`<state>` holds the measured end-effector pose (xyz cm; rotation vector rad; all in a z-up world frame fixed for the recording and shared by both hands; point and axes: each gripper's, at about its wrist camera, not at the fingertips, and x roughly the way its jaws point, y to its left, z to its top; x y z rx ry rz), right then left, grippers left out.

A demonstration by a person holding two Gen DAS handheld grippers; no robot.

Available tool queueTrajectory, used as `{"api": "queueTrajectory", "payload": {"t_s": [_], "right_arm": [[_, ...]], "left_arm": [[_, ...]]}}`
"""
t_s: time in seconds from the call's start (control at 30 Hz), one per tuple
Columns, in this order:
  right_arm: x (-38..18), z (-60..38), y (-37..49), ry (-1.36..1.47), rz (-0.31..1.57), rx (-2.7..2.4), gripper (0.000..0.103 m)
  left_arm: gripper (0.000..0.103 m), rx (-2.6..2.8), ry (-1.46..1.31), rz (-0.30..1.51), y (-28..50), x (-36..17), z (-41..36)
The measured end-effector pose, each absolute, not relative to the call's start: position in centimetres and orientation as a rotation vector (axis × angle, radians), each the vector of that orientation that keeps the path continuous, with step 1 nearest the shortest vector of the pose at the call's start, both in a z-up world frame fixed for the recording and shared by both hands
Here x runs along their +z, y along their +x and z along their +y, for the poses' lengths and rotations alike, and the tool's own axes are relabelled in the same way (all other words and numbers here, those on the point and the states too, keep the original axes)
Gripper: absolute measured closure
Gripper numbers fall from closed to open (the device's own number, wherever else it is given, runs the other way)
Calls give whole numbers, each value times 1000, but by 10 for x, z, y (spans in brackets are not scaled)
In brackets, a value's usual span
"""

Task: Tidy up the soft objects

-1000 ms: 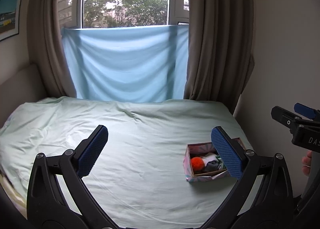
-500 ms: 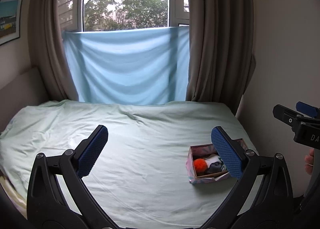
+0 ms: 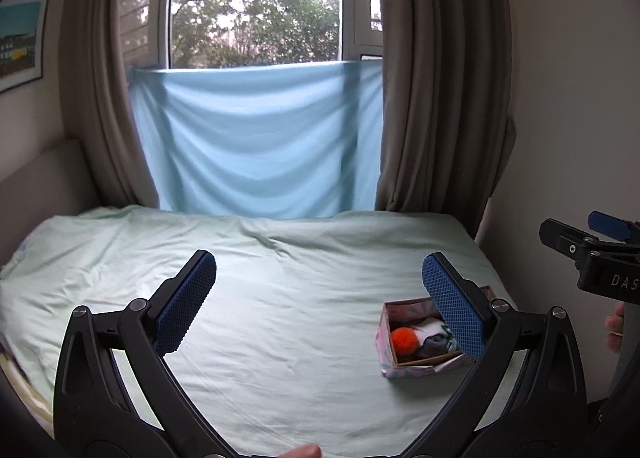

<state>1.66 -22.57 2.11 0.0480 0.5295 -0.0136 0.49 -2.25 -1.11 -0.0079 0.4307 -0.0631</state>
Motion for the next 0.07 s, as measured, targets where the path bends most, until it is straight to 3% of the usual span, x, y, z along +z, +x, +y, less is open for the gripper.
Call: {"api": "queueTrajectory", "payload": {"t_s": [0.07], "right_arm": [[17,-225,23,49,546,-16,0]], "left_arm": [[0,-54,-4,442,10,-15,-22]]}}
